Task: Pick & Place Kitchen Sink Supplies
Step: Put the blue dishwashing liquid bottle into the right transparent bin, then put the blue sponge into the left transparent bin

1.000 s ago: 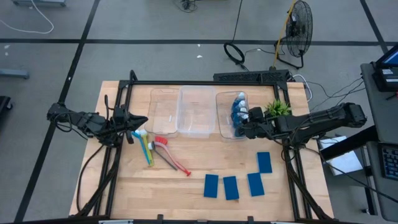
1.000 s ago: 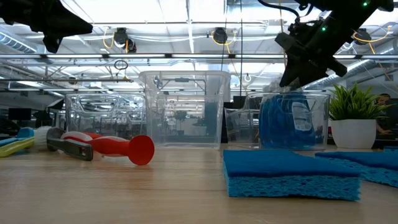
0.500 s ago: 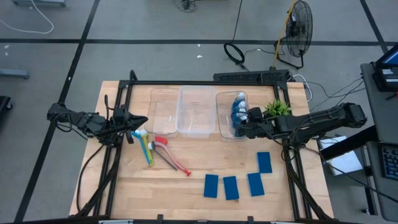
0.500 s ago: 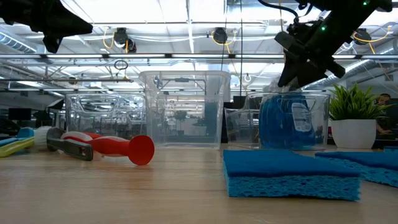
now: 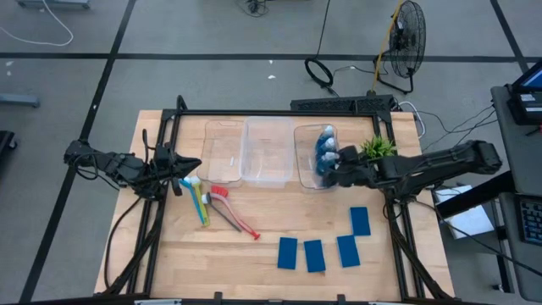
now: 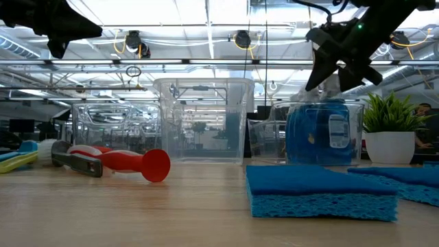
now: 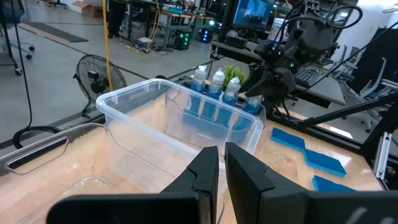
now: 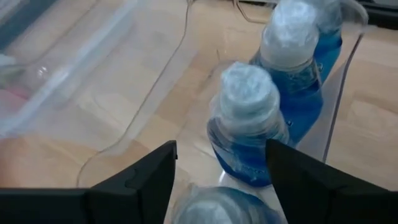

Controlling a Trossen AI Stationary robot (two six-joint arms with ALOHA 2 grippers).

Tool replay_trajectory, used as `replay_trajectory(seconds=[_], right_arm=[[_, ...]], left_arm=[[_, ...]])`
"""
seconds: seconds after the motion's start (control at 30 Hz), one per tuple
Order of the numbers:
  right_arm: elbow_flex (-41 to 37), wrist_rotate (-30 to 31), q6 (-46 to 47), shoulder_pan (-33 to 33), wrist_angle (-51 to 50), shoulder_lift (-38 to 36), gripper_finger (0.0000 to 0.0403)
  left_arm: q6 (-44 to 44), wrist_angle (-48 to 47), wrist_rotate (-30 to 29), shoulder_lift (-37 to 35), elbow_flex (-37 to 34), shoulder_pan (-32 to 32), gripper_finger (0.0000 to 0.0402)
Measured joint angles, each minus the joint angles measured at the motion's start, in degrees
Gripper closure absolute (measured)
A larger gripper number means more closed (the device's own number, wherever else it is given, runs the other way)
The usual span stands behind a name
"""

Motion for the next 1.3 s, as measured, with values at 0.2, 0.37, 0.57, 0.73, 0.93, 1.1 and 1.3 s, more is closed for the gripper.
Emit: replay_trajectory(seconds=[0.2, 0.37, 0.57, 0.73, 0.93, 1.1, 1.3], right_arm=[[0.0, 0.09, -0.47, 0.0, 0.11, -3.73, 0.016], [0.0, -1.93, -1.96, -0.02, 2.58, -7.75, 0.0169], [0.0, -6.66, -6.09, 0.0, 9.51, -12.37, 0.0174], [0.0, -13.05, -11.03, 0.0, 17.11, -14.59, 0.0175], [0.02, -24.33, -13.75, 0.0, 21.25, -14.89, 0.0182], [0.02, -34.78, -14.07, 0.06, 21.26, -14.77, 0.0191], [0.02, -43.88, -14.58, 0.09, 21.28, -14.77, 0.0209]], left_arm=[[0.11, 0.01, 0.01, 0.01, 0.0, 0.0, 0.0369], [0.11, 0.0, 0.03, 0.02, -0.01, 0.01, 0.0369], [0.11, 0.01, 0.07, 0.0, 0.01, 0.0, 0.0369], [0.11, 0.01, 0.09, 0.01, 0.0, 0.01, 0.0369], [0.09, 0.01, 0.09, 0.01, -0.01, 0.01, 0.0369], [0.07, 0.0, 0.09, 0.02, 0.01, 0.0, 0.0369], [0.07, 0.0, 0.1, 0.01, 0.01, 0.0, 0.0369]])
